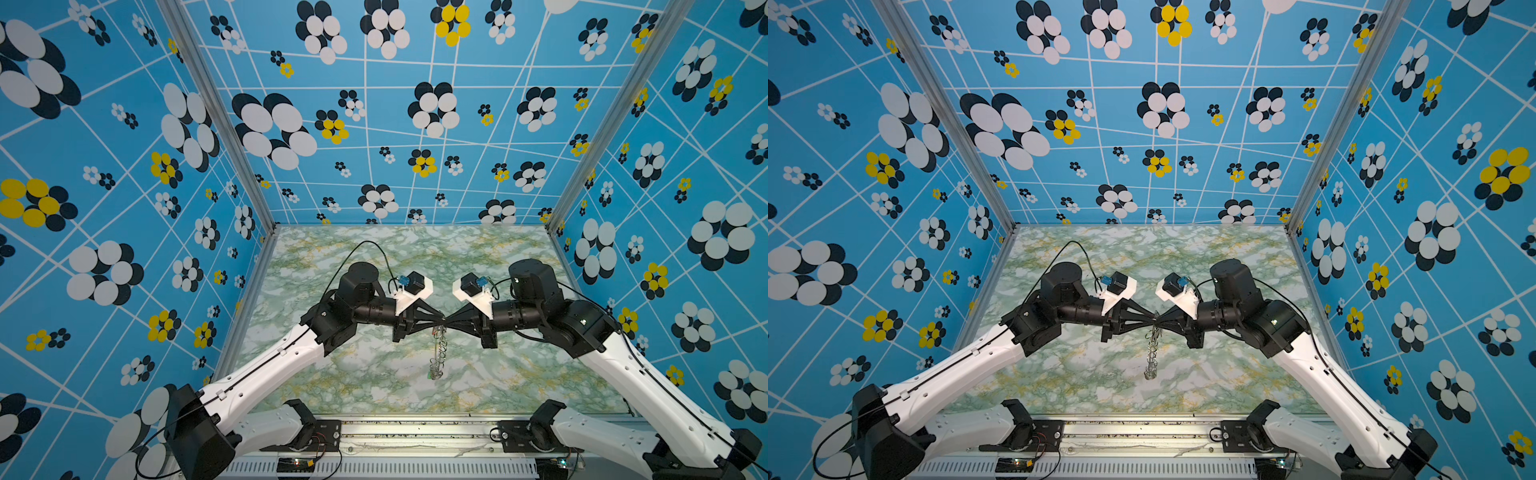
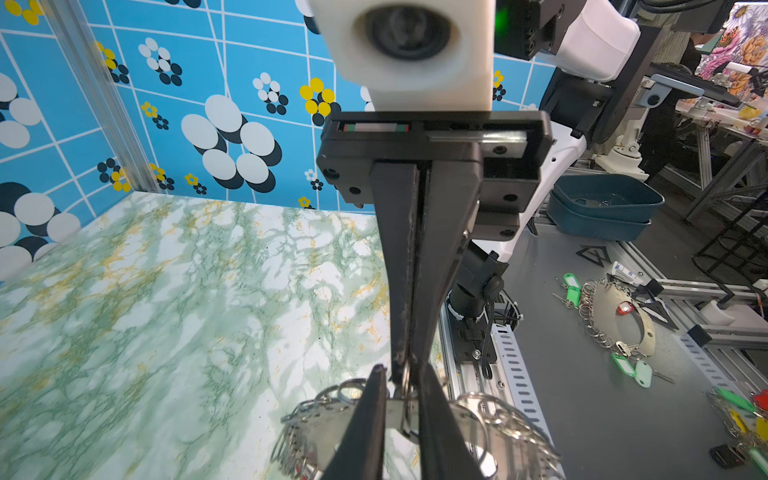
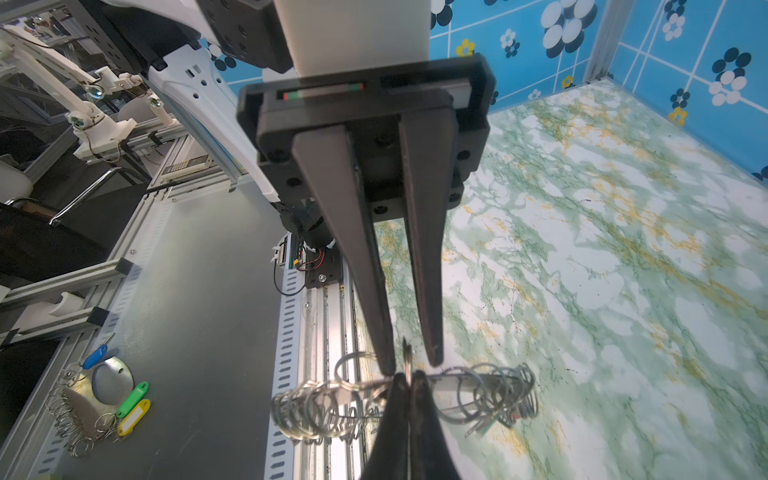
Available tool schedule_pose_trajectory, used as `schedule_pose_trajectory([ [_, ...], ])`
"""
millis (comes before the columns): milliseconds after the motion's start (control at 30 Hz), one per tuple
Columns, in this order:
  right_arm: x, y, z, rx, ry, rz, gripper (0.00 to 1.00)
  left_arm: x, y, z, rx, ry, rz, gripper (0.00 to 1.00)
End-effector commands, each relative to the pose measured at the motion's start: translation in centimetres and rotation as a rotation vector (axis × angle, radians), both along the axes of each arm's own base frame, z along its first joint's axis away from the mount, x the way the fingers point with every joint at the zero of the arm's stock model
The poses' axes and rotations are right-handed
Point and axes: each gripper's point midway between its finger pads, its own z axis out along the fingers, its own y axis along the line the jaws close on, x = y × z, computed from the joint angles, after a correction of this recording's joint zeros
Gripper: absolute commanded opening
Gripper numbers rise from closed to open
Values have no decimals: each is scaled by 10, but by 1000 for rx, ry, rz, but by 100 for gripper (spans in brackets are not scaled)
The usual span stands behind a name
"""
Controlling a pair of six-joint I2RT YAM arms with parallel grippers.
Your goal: Put the keys on the keyring
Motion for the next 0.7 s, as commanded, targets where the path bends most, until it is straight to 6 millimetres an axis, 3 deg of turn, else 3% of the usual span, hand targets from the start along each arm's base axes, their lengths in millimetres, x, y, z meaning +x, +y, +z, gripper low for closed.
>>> schedule_pose_trajectory([
  [0,-3,0,19,32,-59,17,0,-5,-2,9,-8,-21,-31,18],
  [333,-4,3,19,40,-50,27,0,-7,-4,9,-6,-24,-44,1],
  [500,-3,2,19,38,-60,20,0,-9,-5,6,5,-16,-56,12],
  [667,-4,1,22,41,-68,18,0,-11,-5,2,19,-14,-63,12],
])
